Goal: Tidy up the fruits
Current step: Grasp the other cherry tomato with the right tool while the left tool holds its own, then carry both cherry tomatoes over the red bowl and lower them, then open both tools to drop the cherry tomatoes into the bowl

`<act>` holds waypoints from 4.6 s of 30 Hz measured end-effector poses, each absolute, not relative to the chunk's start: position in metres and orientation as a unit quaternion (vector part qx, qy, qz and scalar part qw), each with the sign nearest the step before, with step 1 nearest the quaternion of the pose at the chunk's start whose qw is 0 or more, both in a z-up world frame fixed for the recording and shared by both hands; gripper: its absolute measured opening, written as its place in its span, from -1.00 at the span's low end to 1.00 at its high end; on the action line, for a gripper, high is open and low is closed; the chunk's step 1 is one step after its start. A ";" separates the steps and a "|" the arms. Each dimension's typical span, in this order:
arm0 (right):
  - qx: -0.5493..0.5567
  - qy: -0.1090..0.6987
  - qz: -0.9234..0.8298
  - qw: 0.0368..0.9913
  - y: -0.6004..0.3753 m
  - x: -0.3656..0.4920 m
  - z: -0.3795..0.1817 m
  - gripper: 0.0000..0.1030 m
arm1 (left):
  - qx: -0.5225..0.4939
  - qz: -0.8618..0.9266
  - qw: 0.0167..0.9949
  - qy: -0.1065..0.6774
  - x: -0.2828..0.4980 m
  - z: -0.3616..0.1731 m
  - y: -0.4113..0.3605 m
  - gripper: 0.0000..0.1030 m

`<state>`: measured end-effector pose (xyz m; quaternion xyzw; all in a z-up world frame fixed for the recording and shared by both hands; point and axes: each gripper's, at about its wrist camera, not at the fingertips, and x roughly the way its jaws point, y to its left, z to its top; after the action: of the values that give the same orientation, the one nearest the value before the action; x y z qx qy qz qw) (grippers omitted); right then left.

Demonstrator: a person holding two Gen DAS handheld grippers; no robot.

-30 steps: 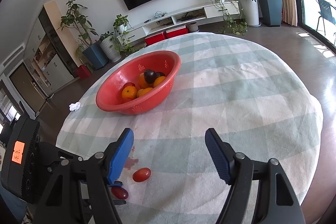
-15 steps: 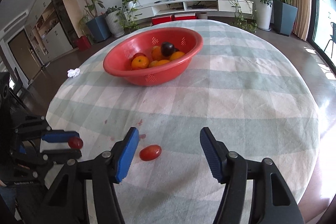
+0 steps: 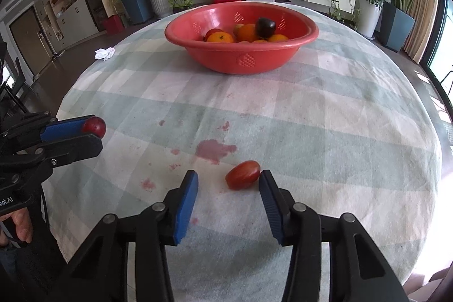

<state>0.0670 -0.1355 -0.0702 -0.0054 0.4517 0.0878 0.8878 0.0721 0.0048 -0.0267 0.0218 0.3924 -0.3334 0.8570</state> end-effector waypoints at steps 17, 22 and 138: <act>-0.040 0.454 0.074 0.887 -0.128 0.067 -0.070 -0.35 | 0.013 -0.331 0.859 0.391 0.072 -0.028 0.012 -0.59; -0.031 0.455 0.075 0.887 -0.132 0.068 -0.069 -0.47 | 0.014 -0.327 0.859 0.393 0.072 -0.030 0.008 -0.59; 0.021 0.319 0.078 0.944 -0.186 0.175 0.004 0.41 | 0.054 -0.214 0.925 0.309 0.222 0.031 -0.049 1.00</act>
<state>0.1750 -0.1856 0.0042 0.0206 0.3194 0.0777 0.9442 0.2215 -0.0487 0.0308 0.0541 0.3090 -0.2143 0.9250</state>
